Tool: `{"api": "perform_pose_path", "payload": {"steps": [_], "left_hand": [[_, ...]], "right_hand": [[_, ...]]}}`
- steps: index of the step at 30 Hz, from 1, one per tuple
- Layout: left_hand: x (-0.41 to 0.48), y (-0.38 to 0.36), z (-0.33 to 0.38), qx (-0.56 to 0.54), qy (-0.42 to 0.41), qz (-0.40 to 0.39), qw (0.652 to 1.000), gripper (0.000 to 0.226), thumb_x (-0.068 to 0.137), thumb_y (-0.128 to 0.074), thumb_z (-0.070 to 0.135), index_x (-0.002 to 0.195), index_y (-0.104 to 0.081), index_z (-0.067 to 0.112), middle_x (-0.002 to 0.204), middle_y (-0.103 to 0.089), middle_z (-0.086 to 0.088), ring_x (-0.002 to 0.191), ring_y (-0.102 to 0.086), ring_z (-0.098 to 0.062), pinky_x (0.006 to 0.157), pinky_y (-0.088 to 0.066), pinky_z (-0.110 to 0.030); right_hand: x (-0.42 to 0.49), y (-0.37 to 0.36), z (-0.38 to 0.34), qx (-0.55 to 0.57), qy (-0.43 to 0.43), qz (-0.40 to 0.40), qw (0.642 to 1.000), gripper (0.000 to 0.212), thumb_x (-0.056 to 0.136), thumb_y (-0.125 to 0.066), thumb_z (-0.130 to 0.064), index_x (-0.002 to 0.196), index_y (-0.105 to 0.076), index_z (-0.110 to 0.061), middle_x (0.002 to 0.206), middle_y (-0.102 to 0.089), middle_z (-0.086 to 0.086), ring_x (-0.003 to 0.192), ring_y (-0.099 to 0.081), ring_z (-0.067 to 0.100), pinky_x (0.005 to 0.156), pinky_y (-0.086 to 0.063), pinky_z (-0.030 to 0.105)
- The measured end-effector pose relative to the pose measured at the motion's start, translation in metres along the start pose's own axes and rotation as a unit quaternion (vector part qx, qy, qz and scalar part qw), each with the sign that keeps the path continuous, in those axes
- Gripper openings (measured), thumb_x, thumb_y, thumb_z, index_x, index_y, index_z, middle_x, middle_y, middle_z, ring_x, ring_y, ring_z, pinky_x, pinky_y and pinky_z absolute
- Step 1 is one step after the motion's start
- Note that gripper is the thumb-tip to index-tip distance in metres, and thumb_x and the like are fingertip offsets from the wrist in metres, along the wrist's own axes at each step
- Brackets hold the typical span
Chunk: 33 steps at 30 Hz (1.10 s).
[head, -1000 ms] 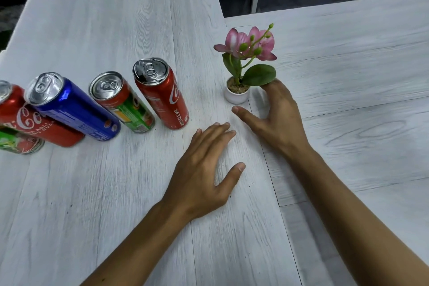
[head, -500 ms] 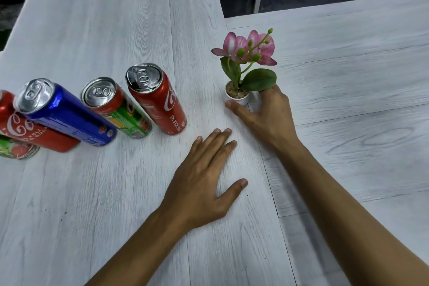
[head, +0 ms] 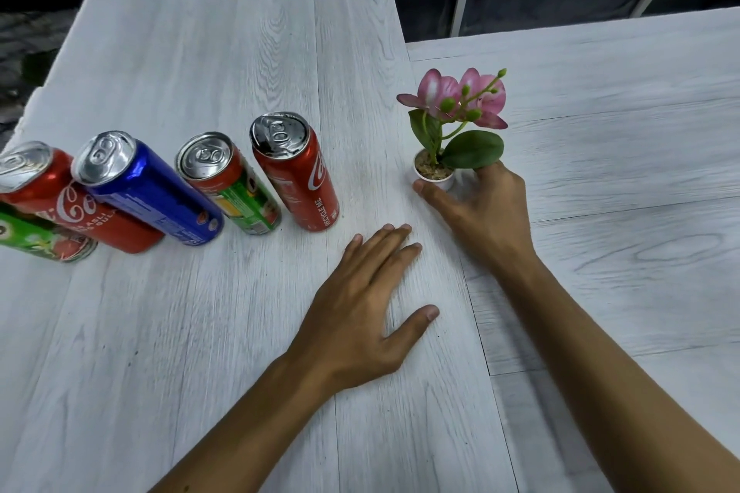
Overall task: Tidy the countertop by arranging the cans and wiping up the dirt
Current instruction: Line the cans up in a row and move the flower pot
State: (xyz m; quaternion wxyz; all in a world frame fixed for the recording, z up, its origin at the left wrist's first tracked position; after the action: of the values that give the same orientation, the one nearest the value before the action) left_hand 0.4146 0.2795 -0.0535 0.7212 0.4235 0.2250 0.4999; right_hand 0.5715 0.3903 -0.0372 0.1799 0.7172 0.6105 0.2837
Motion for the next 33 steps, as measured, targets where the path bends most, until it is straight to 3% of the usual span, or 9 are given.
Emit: {"api": "perform_pose_path", "payload": {"steps": [12,16,20,27,33], "left_hand": [[-0.036,0.028,-0.009,-0.039,0.029,0.031,0.998,0.061,0.098,-0.053,0.058,0.149,-0.050,0.024,0.158,-0.044,0.012,0.148,-0.034,-0.001,0.127,-0.022,-0.034],[-0.053,0.037,-0.013,-0.043,0.029,0.040,0.998,0.059,0.098,-0.054,0.056,0.147,-0.053,0.023,0.154,-0.049,0.011,0.145,-0.039,-0.002,0.126,-0.025,-0.035],[-0.075,0.050,-0.017,-0.051,0.026,0.054,0.997,0.057,0.098,-0.054,0.055,0.145,-0.056,0.022,0.151,-0.053,0.011,0.143,-0.043,-0.002,0.125,-0.027,-0.036],[-0.114,0.077,-0.034,-0.053,0.017,0.075,0.996,0.053,0.098,-0.058,0.050,0.141,-0.060,0.020,0.145,-0.057,0.010,0.138,-0.048,-0.003,0.124,-0.030,-0.037],[-0.153,0.102,-0.065,-0.048,0.033,0.076,0.995,0.056,0.097,-0.058,0.053,0.144,-0.057,0.022,0.152,-0.052,0.012,0.143,-0.043,0.000,0.124,-0.029,-0.038]], "right_hand": [[-0.039,0.026,0.005,-0.019,-0.014,0.013,1.000,0.054,0.080,-0.080,-0.054,0.119,-0.068,-0.019,0.123,-0.070,-0.001,0.104,-0.055,0.003,0.079,-0.031,0.001],[-0.058,0.028,0.004,-0.024,-0.021,0.012,0.999,0.053,0.080,-0.079,-0.056,0.118,-0.067,-0.021,0.123,-0.070,0.000,0.102,-0.053,0.004,0.080,-0.038,0.011],[-0.077,0.027,-0.004,-0.031,-0.022,0.014,0.999,0.052,0.079,-0.080,-0.054,0.118,-0.067,-0.022,0.121,-0.070,-0.003,0.098,-0.048,-0.005,0.073,-0.030,-0.004],[-0.105,0.018,-0.029,-0.040,-0.017,0.020,0.999,0.046,0.079,-0.082,-0.051,0.114,-0.068,-0.025,0.114,-0.071,-0.002,0.093,-0.050,-0.001,0.073,-0.033,-0.001],[-0.129,-0.008,-0.062,-0.030,-0.004,0.019,0.999,0.045,0.079,-0.082,-0.051,0.114,-0.066,-0.028,0.114,-0.068,-0.008,0.097,-0.046,-0.010,0.077,-0.029,-0.008]]}}
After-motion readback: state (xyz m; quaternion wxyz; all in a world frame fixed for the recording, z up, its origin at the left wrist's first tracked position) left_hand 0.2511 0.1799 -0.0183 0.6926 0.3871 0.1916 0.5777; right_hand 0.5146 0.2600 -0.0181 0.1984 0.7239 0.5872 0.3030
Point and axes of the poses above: each hand's wrist, its own x-axis towards the middle knuckle, its own y-axis out of the back of the hand, z = x × y, the point moved 10 cm from there along x, towards the middle knuckle
